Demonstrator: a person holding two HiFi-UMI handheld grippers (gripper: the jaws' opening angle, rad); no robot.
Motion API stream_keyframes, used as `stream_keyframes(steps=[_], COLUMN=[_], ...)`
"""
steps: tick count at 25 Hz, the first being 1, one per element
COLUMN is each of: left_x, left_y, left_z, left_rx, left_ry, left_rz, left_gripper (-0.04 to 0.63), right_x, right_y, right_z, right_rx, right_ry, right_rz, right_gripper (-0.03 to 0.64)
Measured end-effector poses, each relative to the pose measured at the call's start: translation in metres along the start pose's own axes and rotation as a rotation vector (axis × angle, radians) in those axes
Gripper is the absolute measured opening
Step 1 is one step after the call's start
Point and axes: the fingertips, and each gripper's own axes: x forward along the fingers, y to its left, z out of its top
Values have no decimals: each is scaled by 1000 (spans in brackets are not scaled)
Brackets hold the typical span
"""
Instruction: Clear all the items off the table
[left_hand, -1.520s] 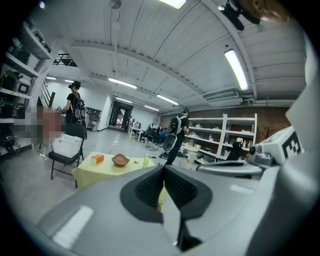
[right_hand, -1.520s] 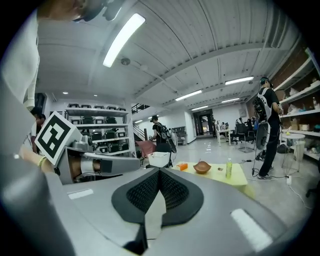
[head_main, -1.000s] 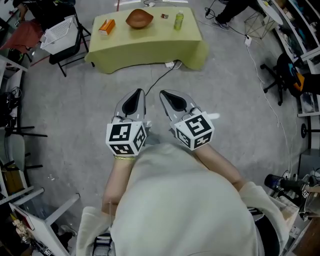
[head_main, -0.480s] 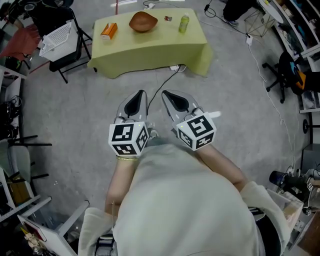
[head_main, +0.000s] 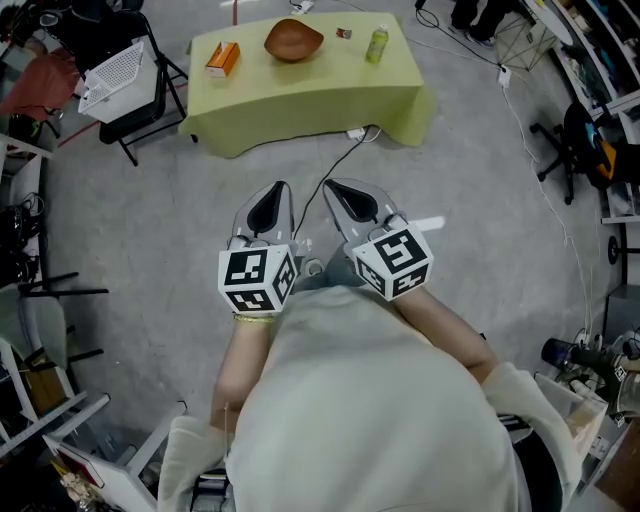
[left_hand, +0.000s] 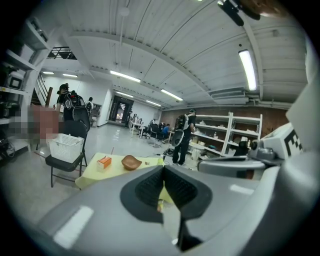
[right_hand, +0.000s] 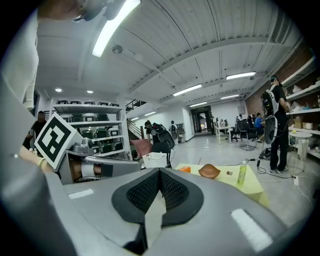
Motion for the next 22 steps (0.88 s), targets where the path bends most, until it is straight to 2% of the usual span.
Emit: stream_keyframes(steps=[10,22], left_x=[47,153], left_y=[28,62], left_z=[11,56], left_rx=[-7,-23], left_ry=[6,-12], left_rz=[37,92], left_gripper=[11,11], right_x=[50,138], right_y=[-31,-121], right_z=[9,49], right_rx=[-6,-26], right_ry=[8,9], right_rz=[39,91], right_gripper=[-2,-2])
